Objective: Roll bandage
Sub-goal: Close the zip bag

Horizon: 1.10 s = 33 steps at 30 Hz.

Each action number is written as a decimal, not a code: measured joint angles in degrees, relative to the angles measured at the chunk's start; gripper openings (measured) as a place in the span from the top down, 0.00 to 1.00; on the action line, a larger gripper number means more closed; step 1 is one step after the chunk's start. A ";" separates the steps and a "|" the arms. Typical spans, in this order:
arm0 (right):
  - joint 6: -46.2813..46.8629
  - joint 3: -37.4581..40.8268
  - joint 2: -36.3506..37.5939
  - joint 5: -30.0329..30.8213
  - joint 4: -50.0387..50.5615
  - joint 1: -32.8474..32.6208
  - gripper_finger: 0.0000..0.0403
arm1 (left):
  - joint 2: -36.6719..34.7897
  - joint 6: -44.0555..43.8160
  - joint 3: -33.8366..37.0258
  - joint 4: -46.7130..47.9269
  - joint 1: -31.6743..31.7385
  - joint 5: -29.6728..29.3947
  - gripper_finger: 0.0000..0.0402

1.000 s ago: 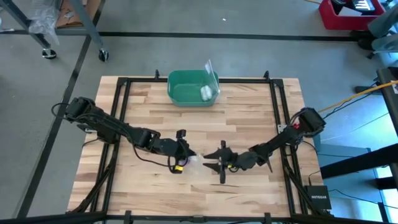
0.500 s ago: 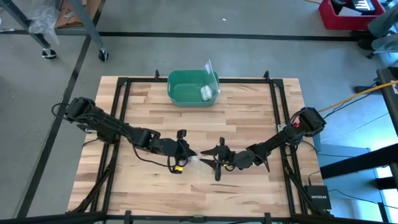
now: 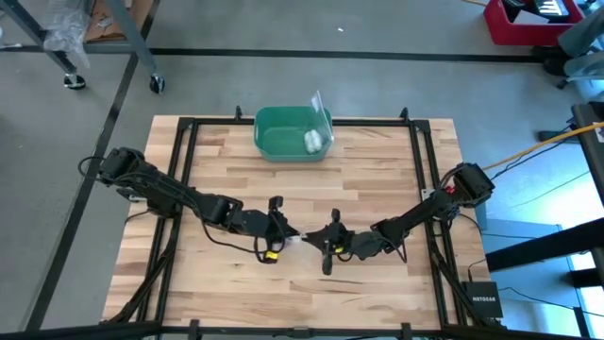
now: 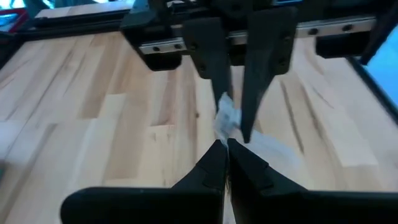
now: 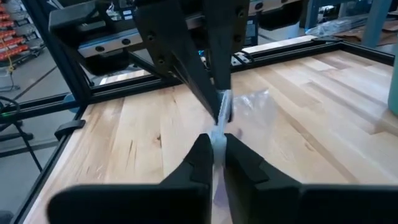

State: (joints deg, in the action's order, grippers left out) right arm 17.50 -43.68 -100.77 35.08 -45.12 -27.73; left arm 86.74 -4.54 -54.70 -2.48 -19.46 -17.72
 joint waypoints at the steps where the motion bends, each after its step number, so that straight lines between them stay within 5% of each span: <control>1: 0.03 0.00 0.00 -0.05 0.06 0.00 0.95 | 0.00 -0.04 0.00 -0.06 0.00 -0.84 1.00; 6: 0.19 -0.02 -0.01 -0.03 0.28 0.04 0.89 | 0.00 0.42 0.02 -1.50 -0.04 -2.96 1.00; 33: 3.80 -3.26 -5.52 -8.94 5.47 -0.20 0.95 | -1.29 2.42 -0.11 -4.80 0.24 -4.72 1.00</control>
State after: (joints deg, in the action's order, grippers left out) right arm 21.30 -46.94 -106.30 26.13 -39.64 -27.93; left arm 85.45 -2.11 -54.81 -7.28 -19.22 -22.44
